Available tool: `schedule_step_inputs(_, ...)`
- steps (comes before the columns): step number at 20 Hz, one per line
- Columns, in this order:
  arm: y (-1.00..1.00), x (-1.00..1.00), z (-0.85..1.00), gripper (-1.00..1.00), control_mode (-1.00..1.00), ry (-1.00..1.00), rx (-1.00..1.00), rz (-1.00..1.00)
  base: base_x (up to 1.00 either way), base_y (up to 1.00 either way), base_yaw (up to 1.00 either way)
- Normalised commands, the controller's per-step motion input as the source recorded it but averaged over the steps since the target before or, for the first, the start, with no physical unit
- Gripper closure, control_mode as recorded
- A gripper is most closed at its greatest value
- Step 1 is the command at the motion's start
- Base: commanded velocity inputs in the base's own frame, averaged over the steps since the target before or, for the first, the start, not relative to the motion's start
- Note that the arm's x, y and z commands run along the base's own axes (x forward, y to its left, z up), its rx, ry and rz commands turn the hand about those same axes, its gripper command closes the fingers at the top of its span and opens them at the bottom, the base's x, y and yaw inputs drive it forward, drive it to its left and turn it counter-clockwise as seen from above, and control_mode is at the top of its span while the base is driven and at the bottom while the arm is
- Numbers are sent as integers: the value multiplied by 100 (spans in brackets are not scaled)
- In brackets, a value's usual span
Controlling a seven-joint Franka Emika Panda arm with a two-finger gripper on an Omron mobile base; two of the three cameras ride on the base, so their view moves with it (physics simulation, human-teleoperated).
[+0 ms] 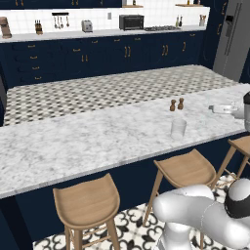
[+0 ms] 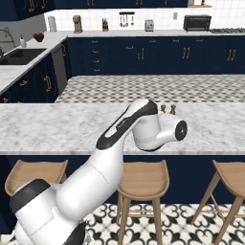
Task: Take a straw from the drawer in front and place it inside the glass cup on the dining counter.
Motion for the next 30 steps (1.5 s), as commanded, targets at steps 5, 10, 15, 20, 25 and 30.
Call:
schedule_step_inputs(5,-24,17,28,100,-100,-1,0,10,0,0,0)
schedule_step_inputs(10,-54,16,17,100,-100,0,0,8,0,0,0)
schedule_step_inputs(15,-23,44,3,100,-100,-2,-1,14,0,0,0)
schedule_step_inputs(20,-2,47,0,100,-100,-3,-4,15,0,0,0)
schedule_step_inputs(25,0,32,0,100,-100,0,0,10,0,0,0)
schedule_step_inputs(30,0,19,-6,100,-100,-2,0,5,0,0,0)
